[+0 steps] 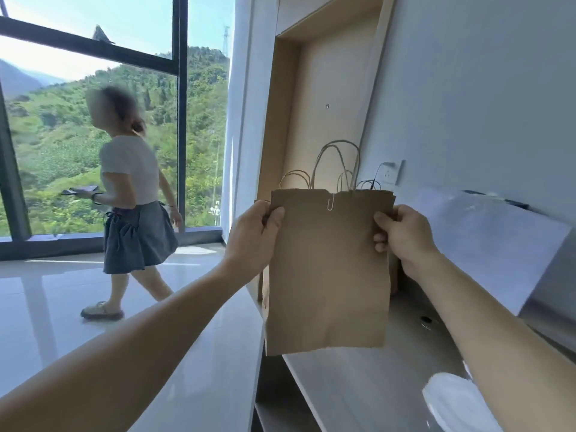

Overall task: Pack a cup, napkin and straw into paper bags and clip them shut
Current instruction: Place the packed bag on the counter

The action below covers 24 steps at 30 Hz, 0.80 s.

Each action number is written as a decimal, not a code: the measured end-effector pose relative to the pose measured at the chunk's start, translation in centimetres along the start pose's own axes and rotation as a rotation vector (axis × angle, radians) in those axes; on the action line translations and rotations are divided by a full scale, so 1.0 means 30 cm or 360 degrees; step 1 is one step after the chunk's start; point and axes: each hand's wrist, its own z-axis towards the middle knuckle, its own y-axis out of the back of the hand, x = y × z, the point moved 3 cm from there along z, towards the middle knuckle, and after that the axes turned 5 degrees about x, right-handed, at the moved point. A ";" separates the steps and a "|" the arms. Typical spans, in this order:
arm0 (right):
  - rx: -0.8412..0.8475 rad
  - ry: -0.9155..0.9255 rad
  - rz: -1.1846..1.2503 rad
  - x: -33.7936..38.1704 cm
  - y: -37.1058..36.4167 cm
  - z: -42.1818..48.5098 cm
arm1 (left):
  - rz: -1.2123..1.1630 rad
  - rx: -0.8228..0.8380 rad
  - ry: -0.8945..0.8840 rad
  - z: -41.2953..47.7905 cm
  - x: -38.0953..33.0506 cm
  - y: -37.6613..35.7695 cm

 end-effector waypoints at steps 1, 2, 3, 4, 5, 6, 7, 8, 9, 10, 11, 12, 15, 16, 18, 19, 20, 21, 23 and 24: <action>0.0022 -0.0055 -0.0016 -0.032 -0.033 0.042 | 0.0048 0.0048 0.0001 0.029 0.048 -0.007; 0.0040 -0.0109 -0.0038 -0.065 -0.064 0.079 | 0.0089 0.0095 0.0004 0.055 0.095 -0.016; 0.0055 -0.0152 -0.0055 -0.097 -0.092 0.116 | 0.0114 0.0137 0.0003 0.079 0.136 -0.025; 0.0064 -0.0192 -0.0073 -0.130 -0.119 0.152 | 0.0135 0.0175 0.0007 0.100 0.175 -0.033; 0.0079 -0.0232 -0.0089 -0.162 -0.145 0.187 | 0.0160 0.0212 0.0015 0.120 0.212 -0.044; 0.0099 -0.0261 -0.0112 -0.187 -0.172 0.217 | 0.0192 0.0244 0.0026 0.139 0.246 -0.054; 0.0112 -0.0281 -0.0126 -0.212 -0.197 0.248 | 0.0222 0.0273 0.0042 0.157 0.277 -0.064; 0.0124 -0.0303 -0.0138 -0.232 -0.223 0.277 | 0.0240 0.0296 0.0060 0.173 0.304 -0.073; 0.0130 -0.0319 -0.0144 -0.255 -0.244 0.306 | 0.0251 0.0310 0.0067 0.188 0.326 -0.082; 0.0133 -0.0330 -0.0154 -0.273 -0.264 0.332 | 0.0264 0.0309 0.0059 0.201 0.344 -0.092; 0.0133 -0.0329 -0.0168 -0.289 -0.282 0.358 | 0.0281 0.0296 0.0036 0.211 0.358 -0.101; 0.0133 -0.0317 -0.0193 -0.300 -0.297 0.381 | 0.0294 0.0281 0.0007 0.220 0.368 -0.110; 0.0153 -0.0268 -0.0317 -0.333 -0.318 0.443 | 0.0335 0.0257 -0.0075 0.226 0.395 -0.149; 0.0157 -0.0253 -0.0357 -0.340 -0.318 0.451 | 0.0357 0.0255 -0.0098 0.225 0.403 -0.163; 0.0157 -0.0197 -0.0426 -0.351 -0.313 0.458 | 0.0339 0.0222 -0.0122 0.219 0.424 -0.184; 0.0154 -0.0156 -0.0463 -0.354 -0.308 0.458 | 0.0314 0.0192 -0.0132 0.217 0.432 -0.191; 0.0155 -0.0115 -0.0498 -0.355 -0.302 0.456 | 0.0292 0.0168 -0.0144 0.214 0.438 -0.195; 0.0159 -0.0066 -0.0519 -0.354 -0.295 0.455 | 0.0275 0.0152 -0.0163 0.212 0.441 -0.197; 0.0152 0.0005 -0.0541 -0.344 -0.283 0.454 | 0.0268 0.0130 -0.0217 0.219 0.436 -0.196; 0.0145 0.0018 -0.0543 -0.339 -0.279 0.456 | 0.0285 0.0116 -0.0244 0.227 0.431 -0.194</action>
